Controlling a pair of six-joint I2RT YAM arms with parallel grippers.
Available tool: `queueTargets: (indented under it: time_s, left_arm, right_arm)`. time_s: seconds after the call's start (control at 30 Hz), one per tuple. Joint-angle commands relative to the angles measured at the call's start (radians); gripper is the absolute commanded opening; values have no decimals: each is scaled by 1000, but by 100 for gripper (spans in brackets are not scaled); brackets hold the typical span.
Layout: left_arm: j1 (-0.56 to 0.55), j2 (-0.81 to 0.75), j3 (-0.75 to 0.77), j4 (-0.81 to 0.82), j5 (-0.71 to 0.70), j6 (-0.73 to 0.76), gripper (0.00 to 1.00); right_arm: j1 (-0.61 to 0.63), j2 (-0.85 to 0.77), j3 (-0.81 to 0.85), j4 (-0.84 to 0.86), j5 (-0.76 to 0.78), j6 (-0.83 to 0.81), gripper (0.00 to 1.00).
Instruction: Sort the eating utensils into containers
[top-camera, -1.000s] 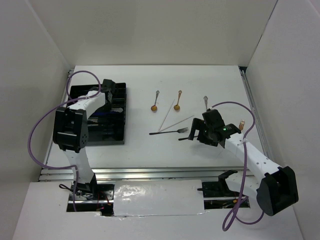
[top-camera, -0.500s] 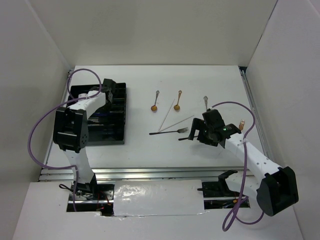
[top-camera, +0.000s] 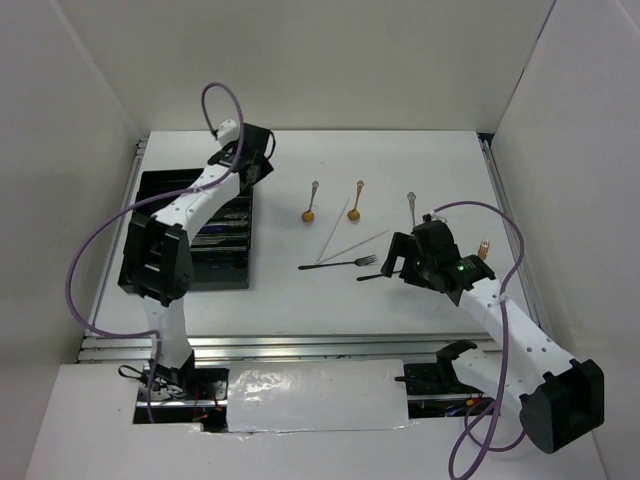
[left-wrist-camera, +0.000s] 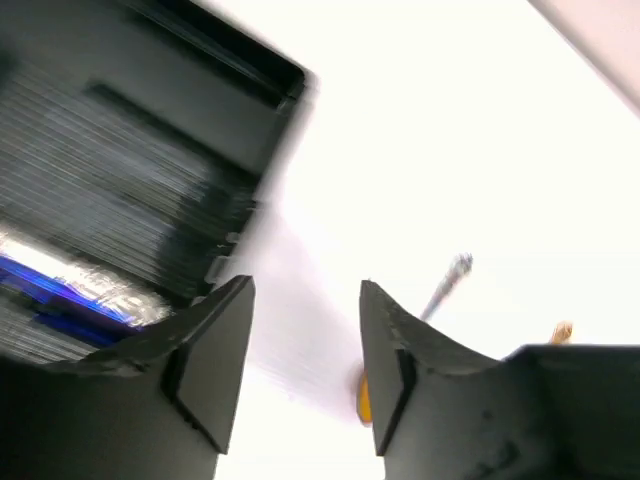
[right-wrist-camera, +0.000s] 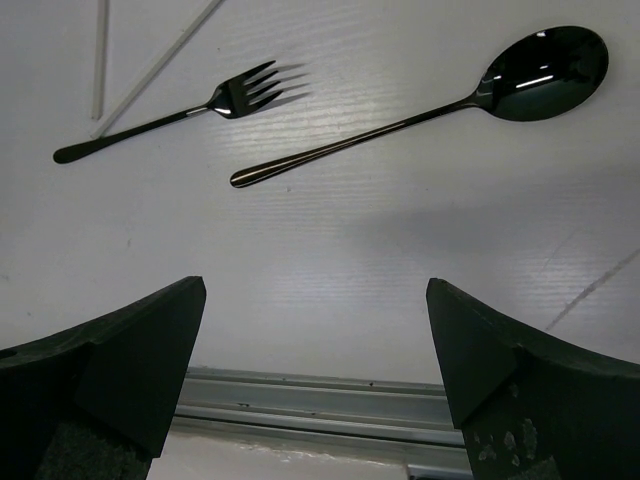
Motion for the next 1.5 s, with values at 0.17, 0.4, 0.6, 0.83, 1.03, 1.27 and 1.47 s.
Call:
queueTargets:
  time_s: [0.17,0.4,0.6,0.83,1.03,1.27,1.47]
  left_arm:
    - [-78,265,306,-105,326,411,71]
    - [-116,245,173,-47,377,230,72]
    - [-139,161,-15,48,313,-97,70]
    - [-144,119,-121,171,285,-221,67]
    - [-150,156,-116,184,348,-251,66]
    - [-167,133,-182,213,314,-363,70]
    - [-175,150,-202,267,314,-405,66]
  right_arm:
    - [7,-67,53,-39,56,20,100]
    - [13,-76,41,-32,35,35,100]
    - [16,-65,44,-30,24,34,100]
    - [21,-87,30,-41,22,34,100]
    - [21,-74,25,-30,10,29,100]
    - [19,-70,24,-35,4,24,100]
    - [21,-78,19,-41,10,23,100]
